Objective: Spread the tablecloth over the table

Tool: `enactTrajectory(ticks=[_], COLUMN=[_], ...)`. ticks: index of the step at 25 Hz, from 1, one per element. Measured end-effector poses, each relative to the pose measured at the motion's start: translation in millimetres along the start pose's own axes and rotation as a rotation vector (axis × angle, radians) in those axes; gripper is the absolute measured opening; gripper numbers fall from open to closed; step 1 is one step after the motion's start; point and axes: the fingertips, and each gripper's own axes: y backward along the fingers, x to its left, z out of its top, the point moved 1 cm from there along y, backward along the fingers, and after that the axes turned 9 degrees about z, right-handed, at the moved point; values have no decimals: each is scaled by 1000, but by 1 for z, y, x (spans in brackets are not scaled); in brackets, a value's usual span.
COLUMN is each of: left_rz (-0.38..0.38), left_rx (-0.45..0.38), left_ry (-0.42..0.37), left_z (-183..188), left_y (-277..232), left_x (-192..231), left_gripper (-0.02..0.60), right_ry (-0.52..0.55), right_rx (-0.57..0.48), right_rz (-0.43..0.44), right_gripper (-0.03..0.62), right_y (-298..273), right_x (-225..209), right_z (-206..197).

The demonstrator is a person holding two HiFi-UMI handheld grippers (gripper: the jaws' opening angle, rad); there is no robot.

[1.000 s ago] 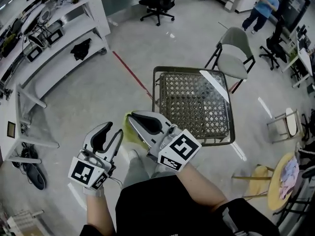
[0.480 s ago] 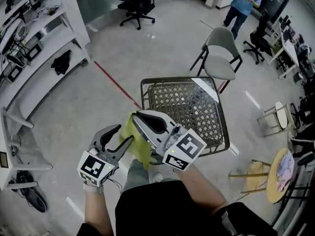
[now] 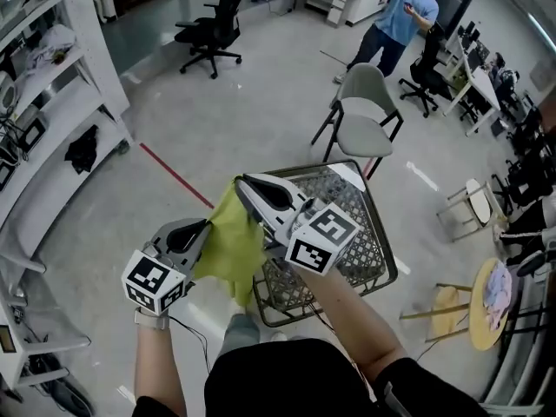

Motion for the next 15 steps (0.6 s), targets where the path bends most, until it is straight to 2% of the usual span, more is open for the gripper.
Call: enactTrajectory(ticks=[6, 15], left_rz=[6, 9], left_rx=[-13, -104], left_ry=[-132, -310], left_z=[49, 181], left_y=[-59, -151], left_x=[50, 103], left_gripper=[15, 15], right_ry=[46, 150], right_rx=[17, -21], right_rz=[-98, -272], right_gripper=[15, 15], right_y=[-29, -44], right_x=[-80, -184], right_z=[38, 148])
